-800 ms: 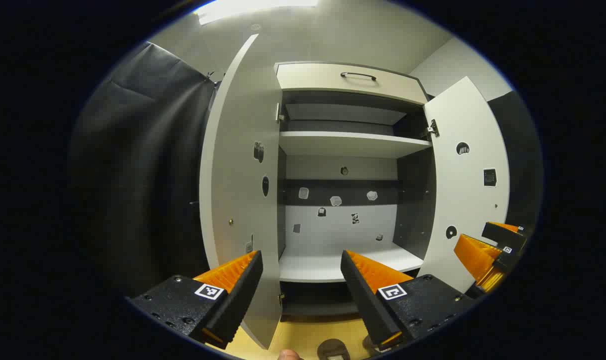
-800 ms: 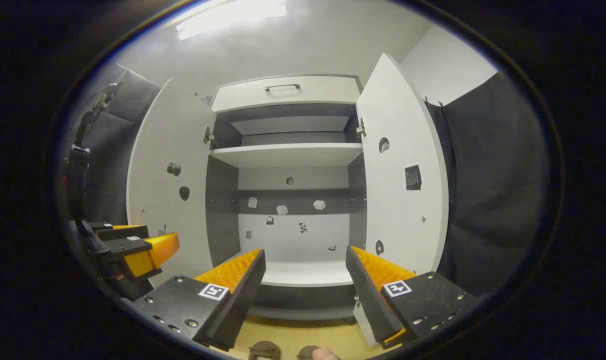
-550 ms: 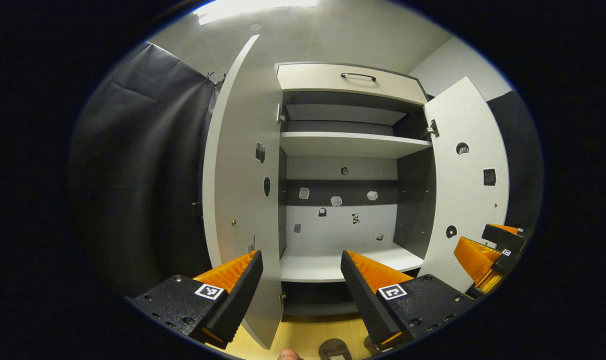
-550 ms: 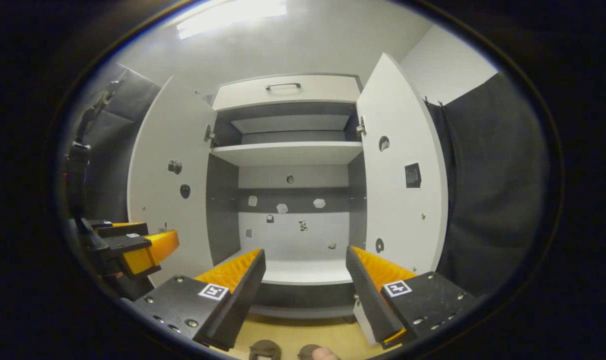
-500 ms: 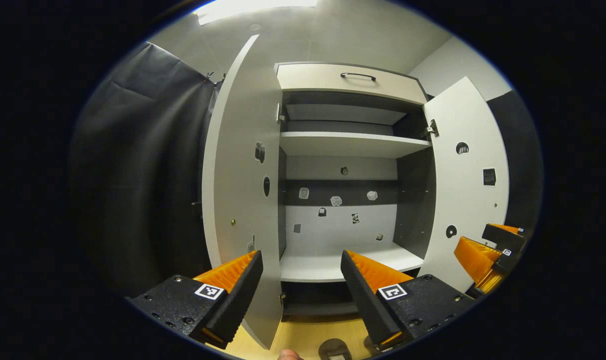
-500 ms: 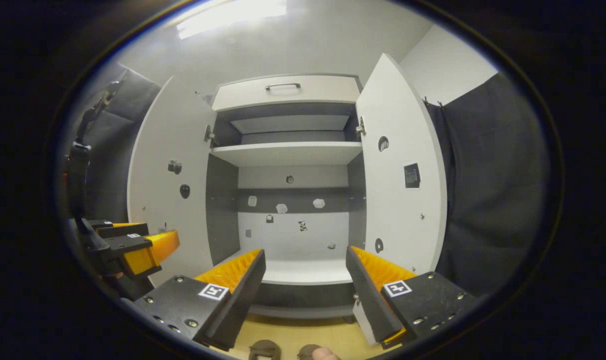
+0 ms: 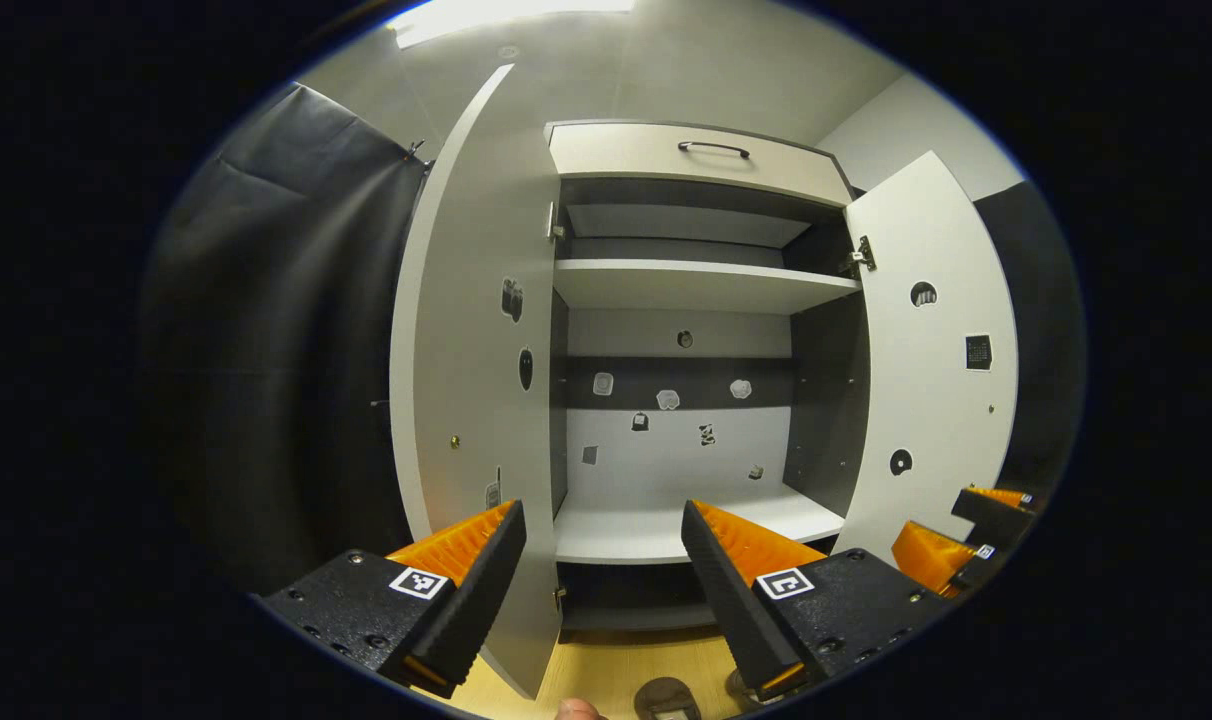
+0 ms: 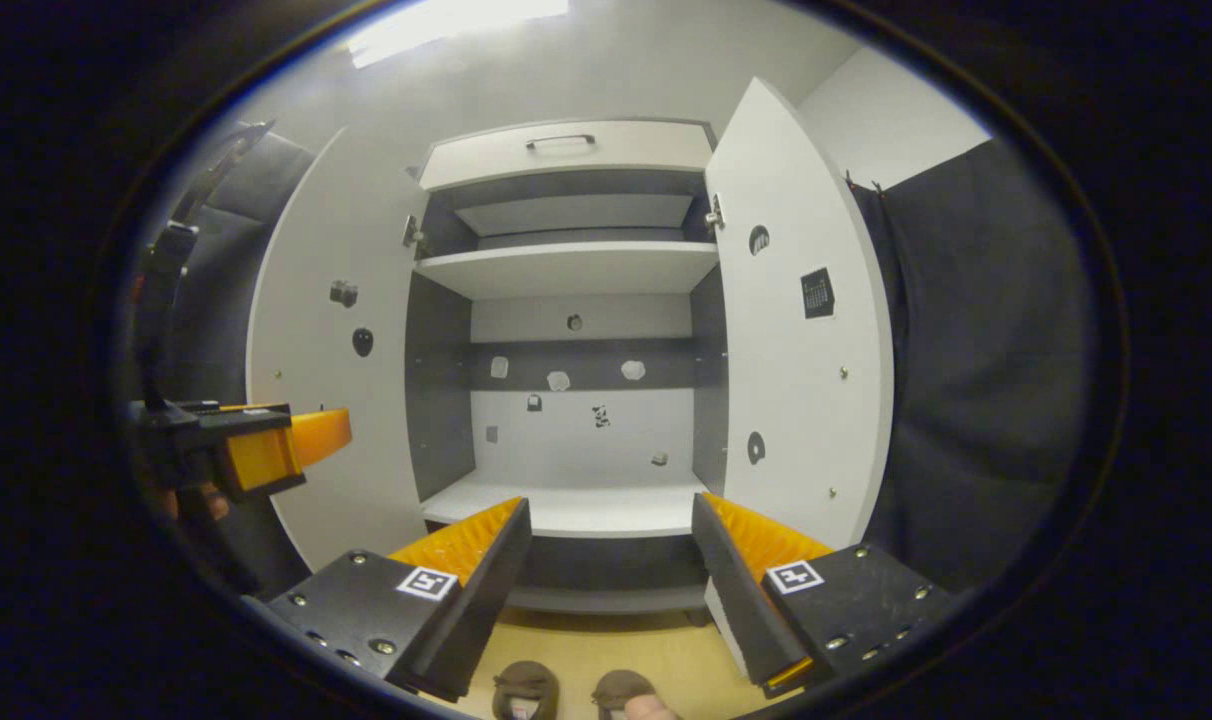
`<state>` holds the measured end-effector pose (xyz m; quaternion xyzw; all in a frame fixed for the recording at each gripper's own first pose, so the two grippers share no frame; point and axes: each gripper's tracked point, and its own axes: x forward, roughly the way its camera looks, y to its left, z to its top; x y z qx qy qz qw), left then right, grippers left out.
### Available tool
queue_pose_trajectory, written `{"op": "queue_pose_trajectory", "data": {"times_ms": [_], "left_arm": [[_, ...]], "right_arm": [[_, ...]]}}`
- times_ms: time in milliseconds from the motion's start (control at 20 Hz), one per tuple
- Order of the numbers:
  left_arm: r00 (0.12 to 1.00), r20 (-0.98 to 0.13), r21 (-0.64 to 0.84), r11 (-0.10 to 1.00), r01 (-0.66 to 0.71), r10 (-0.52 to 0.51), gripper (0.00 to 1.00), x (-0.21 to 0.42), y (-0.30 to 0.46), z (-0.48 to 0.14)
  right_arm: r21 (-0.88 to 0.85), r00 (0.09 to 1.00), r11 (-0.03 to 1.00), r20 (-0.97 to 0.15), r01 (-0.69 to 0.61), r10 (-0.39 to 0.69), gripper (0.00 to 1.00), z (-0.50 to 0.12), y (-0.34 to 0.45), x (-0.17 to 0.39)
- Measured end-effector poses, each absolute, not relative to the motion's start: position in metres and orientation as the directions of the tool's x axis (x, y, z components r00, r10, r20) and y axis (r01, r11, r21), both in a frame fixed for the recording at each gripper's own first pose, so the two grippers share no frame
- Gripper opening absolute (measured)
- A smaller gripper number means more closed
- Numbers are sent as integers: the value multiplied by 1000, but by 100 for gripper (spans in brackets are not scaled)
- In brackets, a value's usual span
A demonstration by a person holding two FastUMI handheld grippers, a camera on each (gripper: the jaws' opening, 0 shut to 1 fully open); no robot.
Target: Grab one shoe with the right hand and put it into the shoe cabinet, grab the other shoe with the left hand and put it into the shoe cabinet; then close the right door with the right hand and the left door with the left hand.
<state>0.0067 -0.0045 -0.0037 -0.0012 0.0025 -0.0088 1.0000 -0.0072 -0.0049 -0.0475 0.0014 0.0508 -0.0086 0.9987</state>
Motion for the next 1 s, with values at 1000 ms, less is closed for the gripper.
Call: {"op": "queue_pose_trajectory", "data": {"times_ms": [1000], "left_arm": [[999, -20, 33, 999, -40, 41, 96, 11, 20, -9]], "right_arm": [[53, 777, 997, -625, -49, 71, 98, -314, -5, -76]]}}
